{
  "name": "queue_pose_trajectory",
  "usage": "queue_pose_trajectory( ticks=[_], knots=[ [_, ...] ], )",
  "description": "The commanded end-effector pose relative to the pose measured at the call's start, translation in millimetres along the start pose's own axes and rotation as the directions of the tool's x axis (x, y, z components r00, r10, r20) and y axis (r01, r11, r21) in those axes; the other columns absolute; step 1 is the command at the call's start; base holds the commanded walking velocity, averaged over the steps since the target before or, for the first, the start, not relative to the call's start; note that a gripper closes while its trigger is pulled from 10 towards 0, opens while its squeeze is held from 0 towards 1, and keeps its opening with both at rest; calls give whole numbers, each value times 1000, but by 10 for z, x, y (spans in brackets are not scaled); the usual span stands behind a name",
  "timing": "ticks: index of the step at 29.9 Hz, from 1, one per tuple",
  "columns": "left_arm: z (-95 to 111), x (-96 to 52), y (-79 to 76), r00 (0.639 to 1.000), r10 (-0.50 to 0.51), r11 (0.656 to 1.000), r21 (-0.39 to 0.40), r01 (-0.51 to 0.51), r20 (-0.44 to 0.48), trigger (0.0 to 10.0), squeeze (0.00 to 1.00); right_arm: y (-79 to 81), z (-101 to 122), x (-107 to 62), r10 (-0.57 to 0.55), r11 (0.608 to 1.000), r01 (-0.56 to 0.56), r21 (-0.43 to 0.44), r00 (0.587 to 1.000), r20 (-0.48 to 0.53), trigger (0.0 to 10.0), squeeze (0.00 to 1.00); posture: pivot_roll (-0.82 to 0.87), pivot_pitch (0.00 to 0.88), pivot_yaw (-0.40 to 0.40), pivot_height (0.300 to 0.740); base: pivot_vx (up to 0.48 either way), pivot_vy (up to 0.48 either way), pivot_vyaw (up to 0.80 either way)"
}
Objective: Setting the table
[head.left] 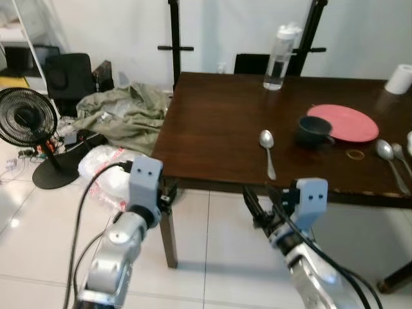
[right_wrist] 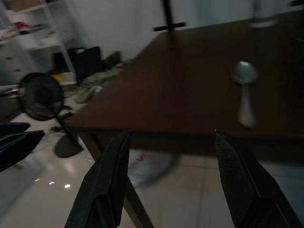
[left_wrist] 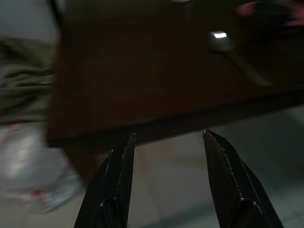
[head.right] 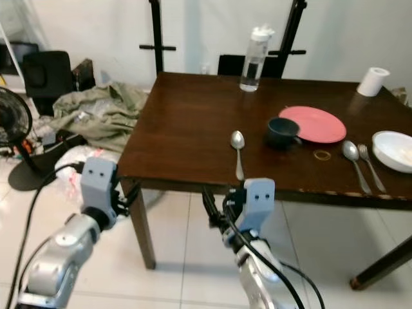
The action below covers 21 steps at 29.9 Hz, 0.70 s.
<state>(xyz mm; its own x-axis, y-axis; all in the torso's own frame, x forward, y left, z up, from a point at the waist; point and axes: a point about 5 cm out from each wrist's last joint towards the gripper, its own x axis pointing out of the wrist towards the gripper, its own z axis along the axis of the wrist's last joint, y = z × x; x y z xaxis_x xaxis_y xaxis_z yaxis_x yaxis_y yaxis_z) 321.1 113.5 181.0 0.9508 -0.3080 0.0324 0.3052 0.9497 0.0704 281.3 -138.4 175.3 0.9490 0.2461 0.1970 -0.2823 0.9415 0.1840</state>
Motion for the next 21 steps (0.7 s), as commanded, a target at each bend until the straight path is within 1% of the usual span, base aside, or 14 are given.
queue_pose_trajectory(
  ticks=[1,21],
  knots=[
    [-55,-26,43,1000,16,1000,4,-16,-20,10000,0,33,-48,-16,10,1000,-10,5,1000,-18,10000,0,50,63,65,740,-386,0,0],
    [-56,-20,46,1000,16,1000,6,-16,-21,10000,0,46,-62,-26,12,1000,-12,8,1000,-26,10000,0,48,66,68,740,-381,0,0]
  ],
)
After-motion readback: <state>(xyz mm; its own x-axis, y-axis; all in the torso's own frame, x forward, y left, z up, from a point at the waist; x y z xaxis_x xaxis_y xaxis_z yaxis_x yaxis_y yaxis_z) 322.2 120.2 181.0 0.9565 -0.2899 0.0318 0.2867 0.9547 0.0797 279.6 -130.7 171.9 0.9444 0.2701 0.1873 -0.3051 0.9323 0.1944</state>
